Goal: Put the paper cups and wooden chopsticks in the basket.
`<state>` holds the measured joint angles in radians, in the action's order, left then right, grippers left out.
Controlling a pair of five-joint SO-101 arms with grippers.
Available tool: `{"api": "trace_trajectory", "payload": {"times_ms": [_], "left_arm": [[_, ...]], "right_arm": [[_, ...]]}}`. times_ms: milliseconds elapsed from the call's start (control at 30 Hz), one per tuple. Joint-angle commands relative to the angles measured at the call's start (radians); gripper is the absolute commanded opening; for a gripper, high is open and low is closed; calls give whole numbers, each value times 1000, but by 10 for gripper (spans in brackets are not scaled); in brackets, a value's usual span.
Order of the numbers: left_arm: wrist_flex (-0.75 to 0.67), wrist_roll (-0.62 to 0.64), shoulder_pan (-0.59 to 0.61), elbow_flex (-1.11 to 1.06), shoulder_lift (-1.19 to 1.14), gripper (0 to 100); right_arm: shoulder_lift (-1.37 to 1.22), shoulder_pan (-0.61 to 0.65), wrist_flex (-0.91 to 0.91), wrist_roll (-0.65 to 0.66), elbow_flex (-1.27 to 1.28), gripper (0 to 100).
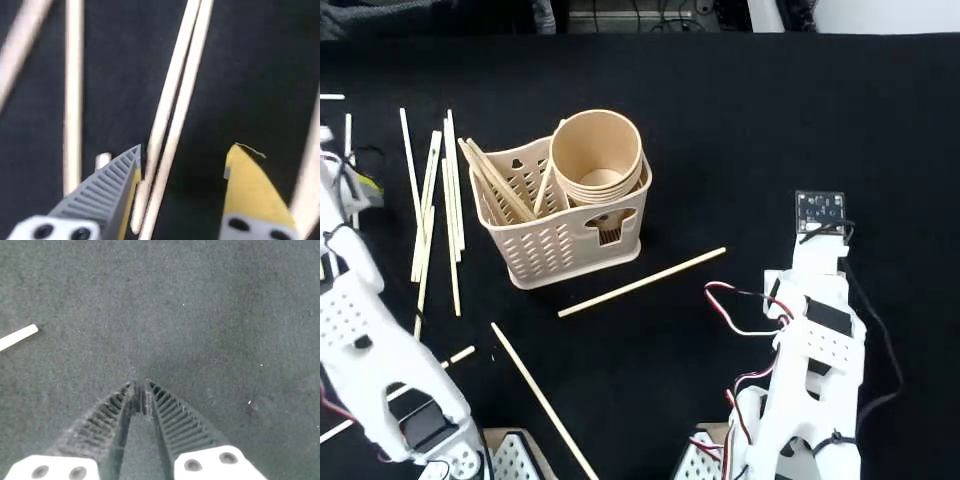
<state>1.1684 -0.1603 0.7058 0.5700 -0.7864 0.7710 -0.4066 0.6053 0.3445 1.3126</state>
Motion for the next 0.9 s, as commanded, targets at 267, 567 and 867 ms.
{"api": "trace_trajectory", "payload": {"times_ms": [267, 567, 867], "left_arm": [[542, 20, -12, 842, -485, 36], [597, 26, -16, 883, -431, 27], [592, 28, -38, 282, 207, 28]], "right_arm": [[25, 6, -17, 6, -2, 28], [25, 6, -32, 3, -2, 28], [25, 5, -37, 2, -1, 28]]}}
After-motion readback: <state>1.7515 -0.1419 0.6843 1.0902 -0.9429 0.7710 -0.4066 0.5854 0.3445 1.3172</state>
